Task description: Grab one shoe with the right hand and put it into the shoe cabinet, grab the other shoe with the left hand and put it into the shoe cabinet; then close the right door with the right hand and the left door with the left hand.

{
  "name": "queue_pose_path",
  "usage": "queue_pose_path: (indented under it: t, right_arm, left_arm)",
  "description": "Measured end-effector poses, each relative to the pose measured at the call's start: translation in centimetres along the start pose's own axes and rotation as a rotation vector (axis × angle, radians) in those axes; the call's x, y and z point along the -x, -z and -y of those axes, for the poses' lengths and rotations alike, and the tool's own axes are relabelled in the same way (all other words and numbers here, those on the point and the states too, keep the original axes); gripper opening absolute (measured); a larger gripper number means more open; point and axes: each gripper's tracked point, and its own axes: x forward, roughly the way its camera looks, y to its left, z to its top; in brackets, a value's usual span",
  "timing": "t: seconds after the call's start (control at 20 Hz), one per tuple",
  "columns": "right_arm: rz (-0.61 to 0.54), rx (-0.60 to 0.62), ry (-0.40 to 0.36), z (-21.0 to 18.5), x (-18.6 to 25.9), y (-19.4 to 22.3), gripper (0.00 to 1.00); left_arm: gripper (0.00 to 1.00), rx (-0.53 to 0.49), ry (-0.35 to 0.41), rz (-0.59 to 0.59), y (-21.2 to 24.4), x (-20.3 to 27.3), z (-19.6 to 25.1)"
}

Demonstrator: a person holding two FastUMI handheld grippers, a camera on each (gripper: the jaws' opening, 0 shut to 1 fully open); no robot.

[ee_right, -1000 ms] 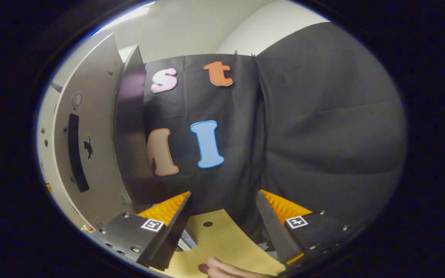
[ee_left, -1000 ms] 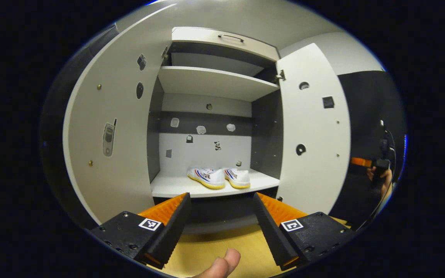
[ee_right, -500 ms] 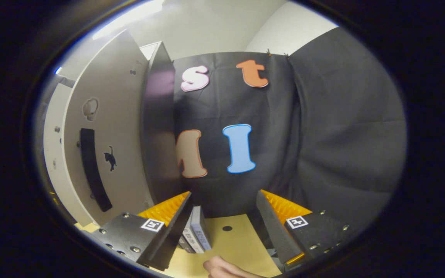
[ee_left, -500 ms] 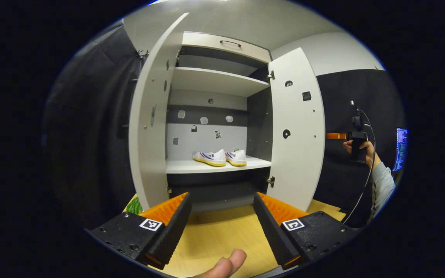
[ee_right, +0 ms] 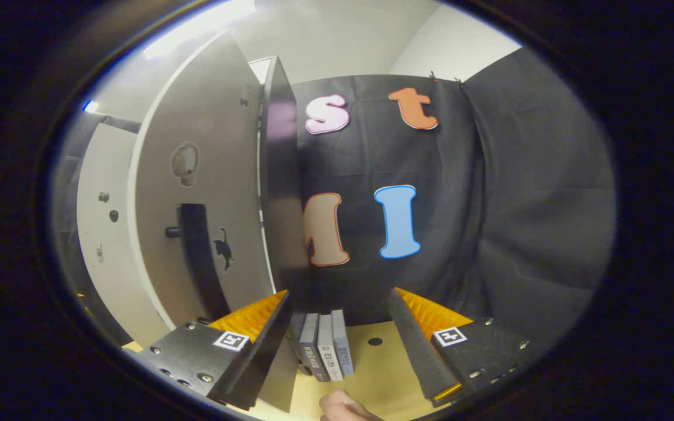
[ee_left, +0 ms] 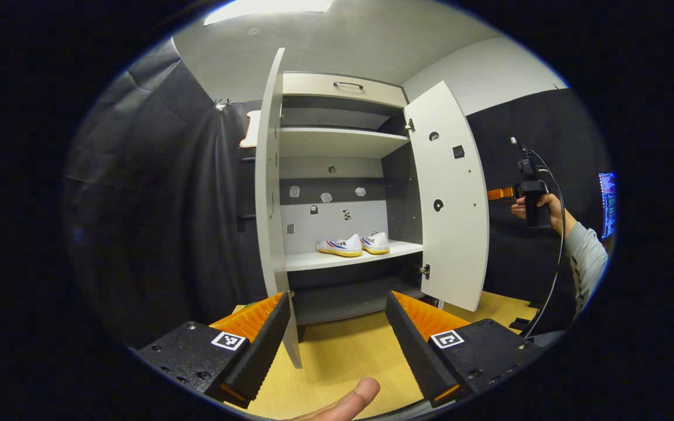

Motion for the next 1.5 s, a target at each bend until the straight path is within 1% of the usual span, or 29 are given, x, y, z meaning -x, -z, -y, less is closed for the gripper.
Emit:
queue_pose_path:
  t: [0.05,0.15,0.2,0.25,0.3,0.45,0.5,0.55,0.6,0.65,0.75,0.8,0.85,0.95,1.0,1.05,1.15,1.25,1.35,1.4,1.45,1.5]
  right_arm:
    - [-0.005,0.015,0.000,-0.5,0.0,0.2,0.99]
    - [-0.020,0.035,-0.054,-2.8,0.1,0.7,0.99]
    - [-0.022,0.065,-0.040,-2.9,0.5,0.9,0.99]
    - [-0.005,0.080,-0.032,-2.9,0.2,0.6,0.95]
    - [0.003,0.082,-0.030,-3.2,0.2,0.6,0.92]
    - [0.007,0.060,-0.020,-3.6,0.5,0.9,0.88]
    - [0.007,0.059,-0.012,-3.9,0.5,0.9,0.89]
    - [0.007,0.067,-0.004,-4.1,0.7,0.7,0.96]
    - [0.007,0.078,0.001,-4.5,0.8,0.6,0.88]
    - [0.010,0.081,0.004,-4.9,0.8,0.5,0.92]
    - [0.016,0.064,0.000,-5.9,0.7,0.3,0.92]
    - [0.010,0.051,-0.011,-6.6,0.6,0.6,0.88]
    - [0.006,0.043,-0.030,-7.6,0.6,0.7,0.92]
    - [0.019,0.050,-0.051,-9.7,0.3,0.6,0.92]
    - [0.025,0.049,-0.034,-10.2,0.3,0.8,0.88]
    - [0.030,0.052,-0.005,-10.8,-0.1,0.9,0.91]
    - [0.048,0.066,0.027,-12.2,-0.6,0.7,0.91]
    - [0.107,0.022,0.056,-12.9,-1.1,-0.4,0.91]
    - [0.130,-0.012,0.042,-14.3,-1.5,-0.4,0.91]
    - [0.126,-0.019,0.031,-15.1,-1.9,-0.2,0.91]
    - [0.092,-0.010,0.011,-16.2,-2.2,0.8,0.91]
    - [0.056,0.016,-0.029,-17.8,-2.3,1.9,0.85]
  left_arm:
    - [0.98,-0.003,-0.015,0.007,-0.1,0.4,-0.6]
    - [0.98,0.009,-0.068,0.000,0.4,1.4,-2.3]
    - [0.98,0.022,-0.087,-0.009,0.9,2.0,-3.0]
    - [0.98,0.034,-0.097,-0.013,1.2,2.5,-3.5]
    - [0.98,0.041,-0.105,-0.011,1.4,2.9,-4.1]
    - [0.98,0.046,-0.146,-0.016,1.4,3.1,-6.2]
    - [0.98,0.043,-0.169,-0.021,1.2,3.0,-7.1]
    - [0.98,0.039,-0.194,-0.027,1.2,3.0,-7.9]
    - [0.98,0.042,-0.209,-0.036,1.2,3.0,-8.3]
    - [0.98,0.049,-0.214,-0.041,1.2,3.1,-8.3]
    - [0.96,0.063,-0.212,-0.047,1.3,3.1,-8.1]
    - [0.96,0.062,-0.213,-0.048,1.4,3.2,-8.1]
    - [0.96,0.059,-0.216,-0.052,1.5,3.1,-8.4]
    - [0.96,0.059,-0.224,-0.046,1.4,3.0,-8.8]
    - [0.96,0.061,-0.230,-0.049,1.5,2.9,-9.0]
    - [0.96,0.065,-0.241,-0.058,1.9,2.8,-9.4]
    - [0.96,0.074,-0.252,-0.077,2.5,2.6,-10.1]
    - [0.96,0.085,-0.263,-0.092,3.0,2.5,-11.1]
    - [0.96,0.092,-0.286,-0.099,3.3,2.2,-12.2]
    - [0.96,0.094,-0.306,-0.096,3.4,2.2,-12.9]
    - [0.96,0.098,-0.320,-0.098,3.3,2.3,-13.7]
    - [0.96,0.104,-0.330,-0.096,3.3,2.4,-14.4]
